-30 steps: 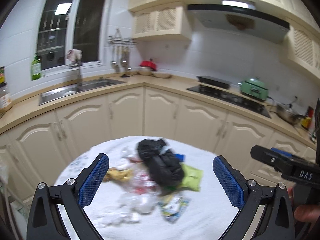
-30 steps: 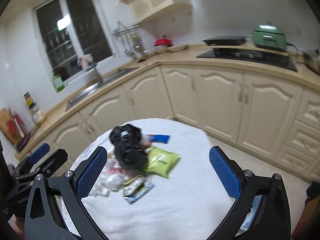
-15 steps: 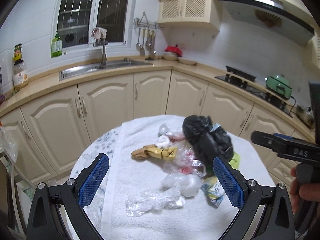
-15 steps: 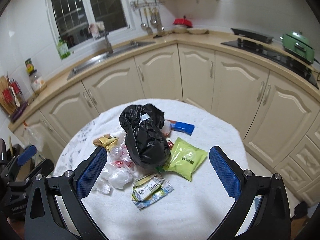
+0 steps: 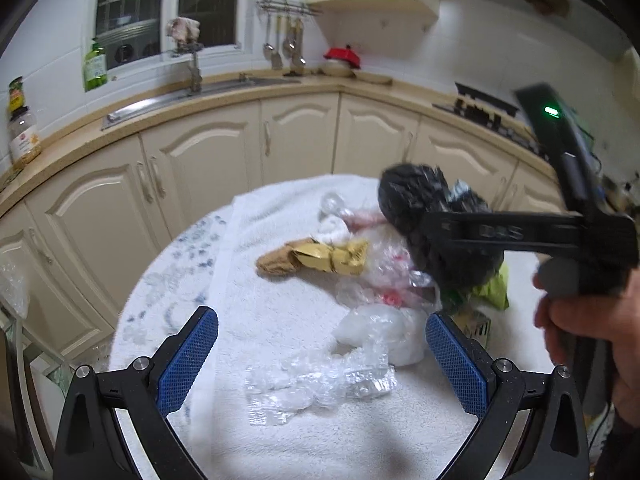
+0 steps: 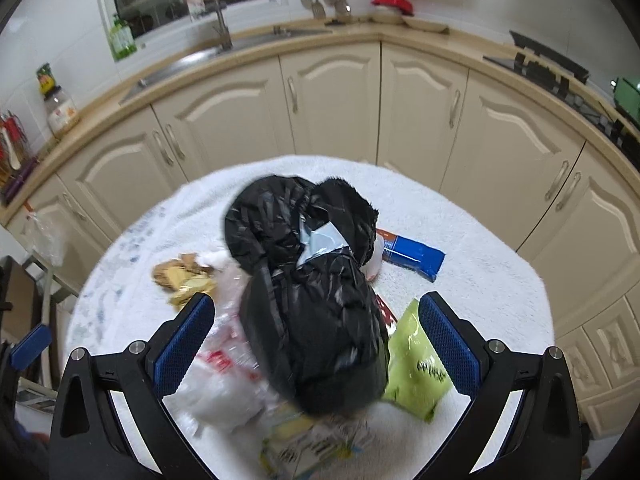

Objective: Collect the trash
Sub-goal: 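Grasp the taped black bag with the right tool while the left tool grasps clear plastic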

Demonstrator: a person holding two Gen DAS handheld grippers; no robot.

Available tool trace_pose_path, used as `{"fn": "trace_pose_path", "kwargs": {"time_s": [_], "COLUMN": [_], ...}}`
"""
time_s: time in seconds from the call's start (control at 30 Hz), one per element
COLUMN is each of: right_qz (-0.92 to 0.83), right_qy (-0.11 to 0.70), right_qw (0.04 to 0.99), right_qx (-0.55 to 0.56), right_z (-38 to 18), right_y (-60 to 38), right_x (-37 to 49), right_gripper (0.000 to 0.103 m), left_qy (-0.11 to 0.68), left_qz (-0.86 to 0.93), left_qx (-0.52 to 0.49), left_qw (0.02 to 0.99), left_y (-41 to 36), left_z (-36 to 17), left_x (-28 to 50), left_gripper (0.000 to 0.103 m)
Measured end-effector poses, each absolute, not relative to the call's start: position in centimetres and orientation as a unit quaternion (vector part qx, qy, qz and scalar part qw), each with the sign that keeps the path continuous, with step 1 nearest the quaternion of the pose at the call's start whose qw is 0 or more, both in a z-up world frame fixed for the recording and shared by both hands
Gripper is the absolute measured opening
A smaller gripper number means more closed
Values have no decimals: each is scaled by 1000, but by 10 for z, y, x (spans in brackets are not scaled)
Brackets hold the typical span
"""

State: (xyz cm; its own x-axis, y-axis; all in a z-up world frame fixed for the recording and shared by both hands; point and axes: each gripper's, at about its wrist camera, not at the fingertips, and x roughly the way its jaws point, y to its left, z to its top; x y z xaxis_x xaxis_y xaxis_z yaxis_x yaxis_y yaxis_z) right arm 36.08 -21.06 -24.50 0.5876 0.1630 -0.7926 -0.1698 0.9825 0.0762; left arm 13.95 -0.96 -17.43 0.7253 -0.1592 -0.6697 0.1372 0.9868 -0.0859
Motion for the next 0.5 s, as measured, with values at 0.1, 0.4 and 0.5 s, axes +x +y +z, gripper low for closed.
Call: {"fn": "trace_pose_path", "kwargs": {"time_s": [0.1, 0.4, 0.5], "right_qz": [106, 151, 160], "right_qy": [460, 443, 433], "right_qw": [882, 881, 882], "right_qx": [0, 71, 98], "right_z": [-262, -260, -254], "right_y": [-214, -244, -254], "right_x": [370, 350, 342], "right_gripper": [84, 75, 75], "left_qy": [377, 421, 434], "left_qz": [-99, -129, -141], "left_qx": [1, 42, 38], "left_qw": [921, 897, 889], "left_y": [-22, -64, -71], "left_z": [-187, -236, -248], "left_x": [154, 202, 215], "left_gripper": [102, 102, 86]}}
